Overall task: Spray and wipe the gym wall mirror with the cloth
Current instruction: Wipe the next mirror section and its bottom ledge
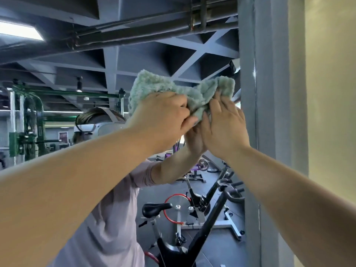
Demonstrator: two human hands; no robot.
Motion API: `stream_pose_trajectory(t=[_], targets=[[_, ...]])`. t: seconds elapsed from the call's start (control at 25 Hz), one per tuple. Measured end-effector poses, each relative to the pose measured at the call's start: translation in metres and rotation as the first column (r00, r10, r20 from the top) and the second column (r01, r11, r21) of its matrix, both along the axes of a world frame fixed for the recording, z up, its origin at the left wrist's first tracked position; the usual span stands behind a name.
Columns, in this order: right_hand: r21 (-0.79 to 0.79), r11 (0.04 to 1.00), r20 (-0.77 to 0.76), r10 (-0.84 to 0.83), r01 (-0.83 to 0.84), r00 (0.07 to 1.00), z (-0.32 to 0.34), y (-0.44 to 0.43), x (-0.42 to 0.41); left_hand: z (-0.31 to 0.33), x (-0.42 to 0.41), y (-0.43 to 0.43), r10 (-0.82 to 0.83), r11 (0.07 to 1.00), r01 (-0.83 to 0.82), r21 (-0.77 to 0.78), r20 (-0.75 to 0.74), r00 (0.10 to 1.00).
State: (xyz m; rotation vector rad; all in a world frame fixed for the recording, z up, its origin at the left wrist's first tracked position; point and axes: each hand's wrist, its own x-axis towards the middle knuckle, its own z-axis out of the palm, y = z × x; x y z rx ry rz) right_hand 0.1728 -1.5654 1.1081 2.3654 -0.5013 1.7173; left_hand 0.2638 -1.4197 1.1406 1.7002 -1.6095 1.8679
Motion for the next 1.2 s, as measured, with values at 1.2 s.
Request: stream_pose_trajectory(t=[1.2], targets=[[0.178,0.965,-0.153,0.222,-0.194,0.963,-0.011,-0.094,-0.014,-0.048,-0.022,-0.056,0.507,0.796,-0.545,-0.262,-0.204,0.838]])
